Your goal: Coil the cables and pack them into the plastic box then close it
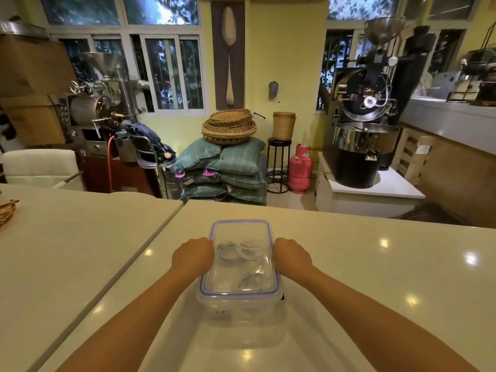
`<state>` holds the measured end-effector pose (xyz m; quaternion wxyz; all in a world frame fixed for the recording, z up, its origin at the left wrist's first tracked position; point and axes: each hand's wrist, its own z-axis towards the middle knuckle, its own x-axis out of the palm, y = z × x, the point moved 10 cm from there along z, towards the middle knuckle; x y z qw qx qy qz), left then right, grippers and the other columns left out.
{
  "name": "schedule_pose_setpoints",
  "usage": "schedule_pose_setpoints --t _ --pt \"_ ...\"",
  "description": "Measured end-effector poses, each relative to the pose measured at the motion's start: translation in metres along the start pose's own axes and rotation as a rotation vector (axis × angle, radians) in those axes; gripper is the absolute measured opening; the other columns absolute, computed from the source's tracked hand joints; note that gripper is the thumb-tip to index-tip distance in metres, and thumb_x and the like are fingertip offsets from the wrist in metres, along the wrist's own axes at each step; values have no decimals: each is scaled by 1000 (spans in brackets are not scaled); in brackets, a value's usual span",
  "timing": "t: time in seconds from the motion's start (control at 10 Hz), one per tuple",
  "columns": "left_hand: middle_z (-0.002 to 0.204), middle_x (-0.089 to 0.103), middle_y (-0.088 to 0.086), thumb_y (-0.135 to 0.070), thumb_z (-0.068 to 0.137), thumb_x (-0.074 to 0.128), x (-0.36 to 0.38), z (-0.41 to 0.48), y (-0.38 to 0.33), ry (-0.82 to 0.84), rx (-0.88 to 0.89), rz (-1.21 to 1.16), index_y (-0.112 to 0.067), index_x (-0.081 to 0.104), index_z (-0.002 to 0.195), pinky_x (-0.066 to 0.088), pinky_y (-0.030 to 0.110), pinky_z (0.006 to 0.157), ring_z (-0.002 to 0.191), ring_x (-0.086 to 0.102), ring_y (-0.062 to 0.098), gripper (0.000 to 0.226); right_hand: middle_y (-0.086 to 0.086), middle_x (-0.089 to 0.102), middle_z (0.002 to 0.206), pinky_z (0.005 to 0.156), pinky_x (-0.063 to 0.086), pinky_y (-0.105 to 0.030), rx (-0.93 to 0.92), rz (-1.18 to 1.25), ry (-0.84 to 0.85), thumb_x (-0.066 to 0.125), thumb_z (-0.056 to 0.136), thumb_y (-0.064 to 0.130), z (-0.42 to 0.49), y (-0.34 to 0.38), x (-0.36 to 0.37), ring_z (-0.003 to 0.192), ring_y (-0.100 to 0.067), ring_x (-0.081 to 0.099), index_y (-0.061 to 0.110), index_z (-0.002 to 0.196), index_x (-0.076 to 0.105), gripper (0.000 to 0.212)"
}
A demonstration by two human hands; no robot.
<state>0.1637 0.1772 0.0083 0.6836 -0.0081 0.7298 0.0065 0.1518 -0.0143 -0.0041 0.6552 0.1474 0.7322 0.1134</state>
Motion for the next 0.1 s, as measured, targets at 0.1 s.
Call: schedule_pose_setpoints --t 0.1 --pt "81 55 0 -19 94 37 -19 2 -1 -81 13 57 -10 57 102 43 25 64 77 54 17 24 -14 64 107 69 43 -30 -29 -9 8 45 90 11 3 2 -10 81 -23 55 3 102 57 19"
